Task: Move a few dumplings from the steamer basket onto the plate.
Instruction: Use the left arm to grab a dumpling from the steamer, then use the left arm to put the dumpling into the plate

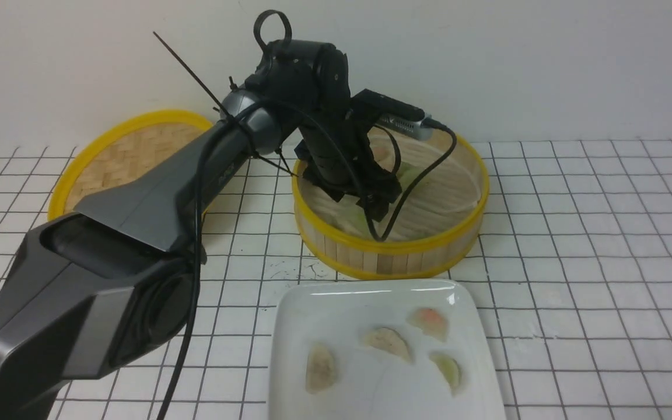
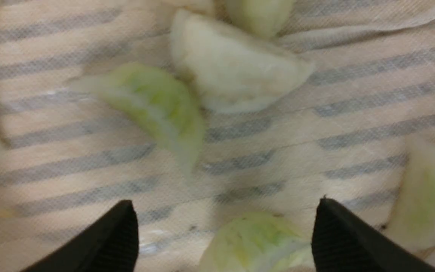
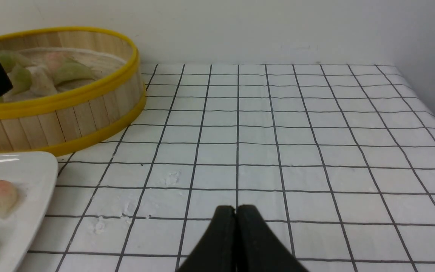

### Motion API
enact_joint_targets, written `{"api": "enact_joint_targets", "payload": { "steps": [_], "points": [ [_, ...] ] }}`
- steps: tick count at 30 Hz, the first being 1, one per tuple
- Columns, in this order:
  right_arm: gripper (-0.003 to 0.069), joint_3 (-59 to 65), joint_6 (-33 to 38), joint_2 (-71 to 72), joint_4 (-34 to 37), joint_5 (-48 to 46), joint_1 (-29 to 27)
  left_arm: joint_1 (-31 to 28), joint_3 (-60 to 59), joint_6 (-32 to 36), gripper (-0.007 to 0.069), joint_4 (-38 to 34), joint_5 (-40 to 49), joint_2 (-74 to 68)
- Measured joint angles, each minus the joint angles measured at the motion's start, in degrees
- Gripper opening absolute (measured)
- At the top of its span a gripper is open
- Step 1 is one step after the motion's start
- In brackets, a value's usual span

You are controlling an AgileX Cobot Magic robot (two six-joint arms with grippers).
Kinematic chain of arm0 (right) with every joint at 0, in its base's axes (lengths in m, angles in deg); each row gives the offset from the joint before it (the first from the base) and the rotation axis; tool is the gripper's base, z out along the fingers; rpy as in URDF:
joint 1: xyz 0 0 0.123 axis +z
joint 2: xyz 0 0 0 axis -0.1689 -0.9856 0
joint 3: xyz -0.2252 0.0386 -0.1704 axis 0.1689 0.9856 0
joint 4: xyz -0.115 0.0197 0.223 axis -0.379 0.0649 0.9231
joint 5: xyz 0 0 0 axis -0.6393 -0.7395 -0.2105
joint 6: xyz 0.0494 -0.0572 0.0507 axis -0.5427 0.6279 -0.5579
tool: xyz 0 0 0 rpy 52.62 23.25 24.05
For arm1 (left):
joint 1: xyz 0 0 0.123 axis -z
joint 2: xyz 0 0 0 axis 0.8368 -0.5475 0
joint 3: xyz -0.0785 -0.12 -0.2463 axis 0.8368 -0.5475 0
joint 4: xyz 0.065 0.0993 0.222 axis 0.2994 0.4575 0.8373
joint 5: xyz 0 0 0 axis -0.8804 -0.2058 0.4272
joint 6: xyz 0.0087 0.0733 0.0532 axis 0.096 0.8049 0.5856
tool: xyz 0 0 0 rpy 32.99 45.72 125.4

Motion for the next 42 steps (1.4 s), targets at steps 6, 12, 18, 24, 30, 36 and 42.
{"api": "enact_joint_targets", "payload": {
  "steps": [6, 12, 18, 24, 30, 36, 42],
  "points": [
    [-0.0015, 0.04, 0.0, 0.0, 0.0, 0.0, 0.0, 0.37, 0.05, -1.91, 0.044, 0.21, 0.87, -1.06],
    [-0.0015, 0.04, 0.0, 0.0, 0.0, 0.0, 0.0, 0.95, 0.05, -6.77, 0.034, -0.32, 0.87, -1.19],
    [-0.0015, 0.04, 0.0, 0.0, 0.0, 0.0, 0.0, 2.04, 0.59, -4.7, 0.0206, 1.02, 0.8, -1.13],
    [-0.0015, 0.04, 0.0, 0.0, 0.0, 0.0, 0.0, 2.04, 0.33, -5.41, 0.0206, 2.06, 1.09, 1.96],
    [-0.0015, 0.04, 0.0, 0.0, 0.0, 0.0, 0.0, 2.11, -13.82, -8.96, 0.0206, 1.87, 0.87, 24.4],
    [-0.0015, 0.04, 0.0, 0.0, 0.0, 0.0, 0.0, 4.07, -40.88, -9.95, 0.0206, -1.36, 0.99, 40.2],
    [-0.0015, 0.04, 0.0, 0.0, 0.0, 0.0, 0.0, 5.52, -55.41, -9.46, 0.0206, -1.46, 0.42, 41.03]
  ]
}}
